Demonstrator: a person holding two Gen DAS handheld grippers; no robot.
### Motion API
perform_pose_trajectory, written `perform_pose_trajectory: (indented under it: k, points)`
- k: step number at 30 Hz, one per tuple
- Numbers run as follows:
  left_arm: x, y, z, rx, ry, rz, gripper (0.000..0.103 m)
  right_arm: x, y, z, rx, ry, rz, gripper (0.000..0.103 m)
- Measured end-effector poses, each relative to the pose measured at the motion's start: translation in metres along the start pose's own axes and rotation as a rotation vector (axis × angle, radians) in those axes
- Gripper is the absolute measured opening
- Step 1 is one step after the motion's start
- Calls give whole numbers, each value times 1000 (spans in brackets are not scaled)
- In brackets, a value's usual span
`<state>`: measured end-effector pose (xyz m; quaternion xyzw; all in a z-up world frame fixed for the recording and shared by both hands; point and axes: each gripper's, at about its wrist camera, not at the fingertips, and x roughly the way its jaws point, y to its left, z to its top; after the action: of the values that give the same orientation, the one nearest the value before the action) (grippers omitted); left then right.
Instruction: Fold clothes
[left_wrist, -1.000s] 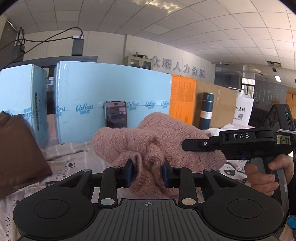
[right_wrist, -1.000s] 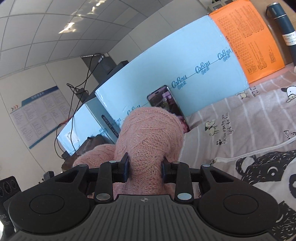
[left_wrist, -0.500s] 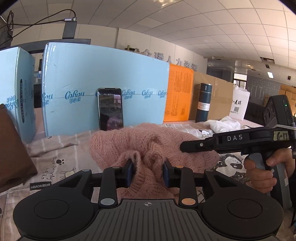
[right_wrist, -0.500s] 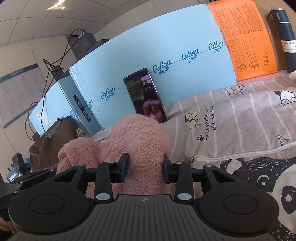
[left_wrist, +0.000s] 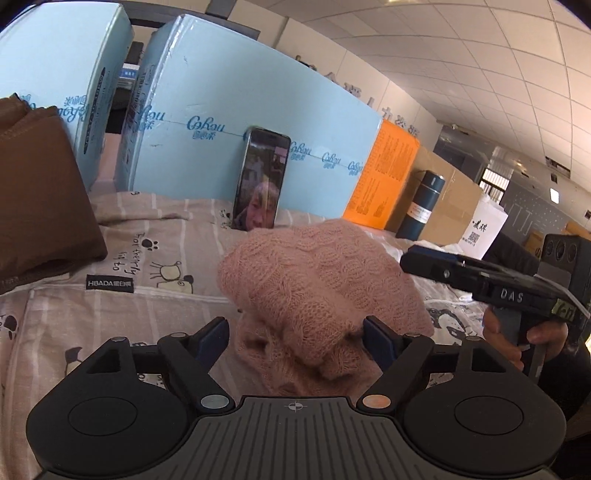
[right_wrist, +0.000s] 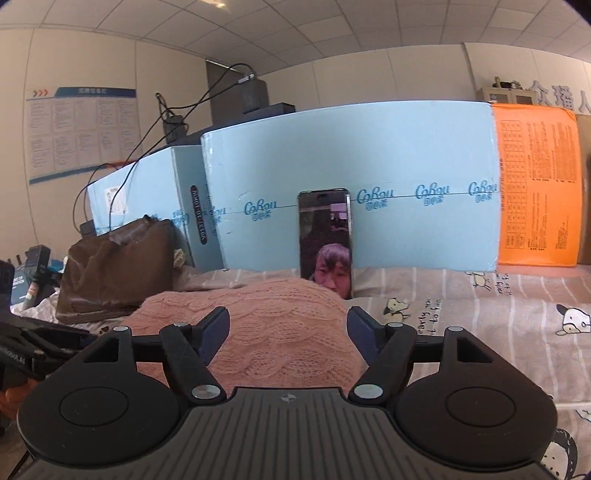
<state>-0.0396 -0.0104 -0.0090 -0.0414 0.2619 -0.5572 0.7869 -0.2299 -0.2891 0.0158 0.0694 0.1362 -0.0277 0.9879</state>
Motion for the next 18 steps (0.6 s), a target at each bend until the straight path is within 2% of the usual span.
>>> perform_pose_trajectory:
  k: [1,3,5,7,11,13,15,16,17,18]
  points:
    - [-9,6,4,-26,-48,32,89,3,10,-2,-44,17,44,71]
    - [-17,16,11,-79,-96,93,91,9,31,-6,-125,54,145,78]
    - [-17,26,16,-128,-104,137,91,16,50,-11,-181,92,239,81]
    - [-12,30,17,-150,-86,145,91,25,64,-16,-219,135,289,82]
    - [-2,30,11,-145,-49,117,91,47,65,-24,-224,182,222,82]
    - [1,32,8,-155,-36,106,91,52,48,-23,-114,196,232,82]
    - [7,33,7,-166,-18,94,91,57,31,-22,-15,206,238,78]
    - [10,32,6,-171,-7,87,91,56,30,-22,-11,196,217,67]
    - [13,31,5,-173,6,79,91,56,28,-22,-7,185,197,49]
    - [16,30,4,-174,16,67,91,55,27,-22,-5,174,177,39]
